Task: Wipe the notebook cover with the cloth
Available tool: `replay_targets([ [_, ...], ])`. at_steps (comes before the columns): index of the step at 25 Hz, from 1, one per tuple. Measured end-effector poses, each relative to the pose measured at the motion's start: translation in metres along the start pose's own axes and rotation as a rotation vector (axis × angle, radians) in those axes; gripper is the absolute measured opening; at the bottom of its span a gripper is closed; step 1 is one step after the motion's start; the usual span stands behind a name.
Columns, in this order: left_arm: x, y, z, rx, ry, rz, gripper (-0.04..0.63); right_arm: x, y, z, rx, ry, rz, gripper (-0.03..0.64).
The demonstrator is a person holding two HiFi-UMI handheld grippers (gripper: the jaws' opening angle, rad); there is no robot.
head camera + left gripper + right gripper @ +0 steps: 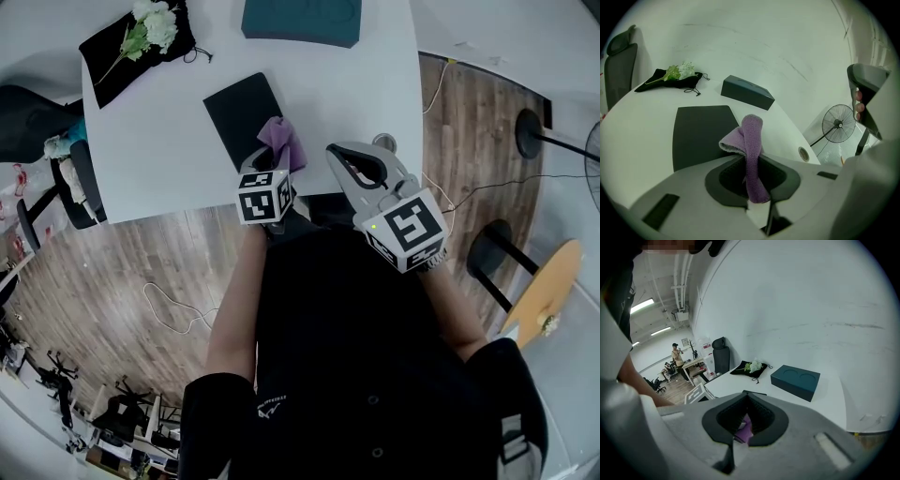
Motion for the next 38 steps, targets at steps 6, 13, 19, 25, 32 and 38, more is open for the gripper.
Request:
replay_targets([
  [6,0.002,0.002,-0.003,0.008,0.010,-0.004,0.069,-0.001,0.005,-0.003,0.008,-0.005,-0.011,0.003],
  [13,0.003,0.001,-0.007,0.018,0.016,-0.010,0.069,-0.003,0.011,-0.007,0.019,-0.002,-0.018,0.003],
  [19,0.005,-0.004,-0.013,0.016,0.016,-0.011,0.069,-0.004,0.013,-0.011,0.022,0.000,-0.022,0.003],
  [25,0.010,-0.011,-0.021,0.012,0.012,-0.013,0.069,-0.005,0.018,-0.020,0.018,0.000,-0.025,0.003],
  [32,0.014,-0.019,-0.034,0.006,0.004,-0.014,0.069,-0.008,0.028,-0.032,0.007,-0.004,-0.032,0.003],
  [38,0.020,-0.029,-0.046,-0.003,-0.005,-0.015,0.069,-0.010,0.036,-0.044,-0.004,-0.007,-0.036,0.003],
])
Point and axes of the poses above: the fingertips, and each gripper's own axes: y forward along the fingers, z to its right, x out of its underside, the point moved 3 cm from there along -y, backward along the fingers, and after that the axes turned 3 degrees about -z, right-handed, at the moved point
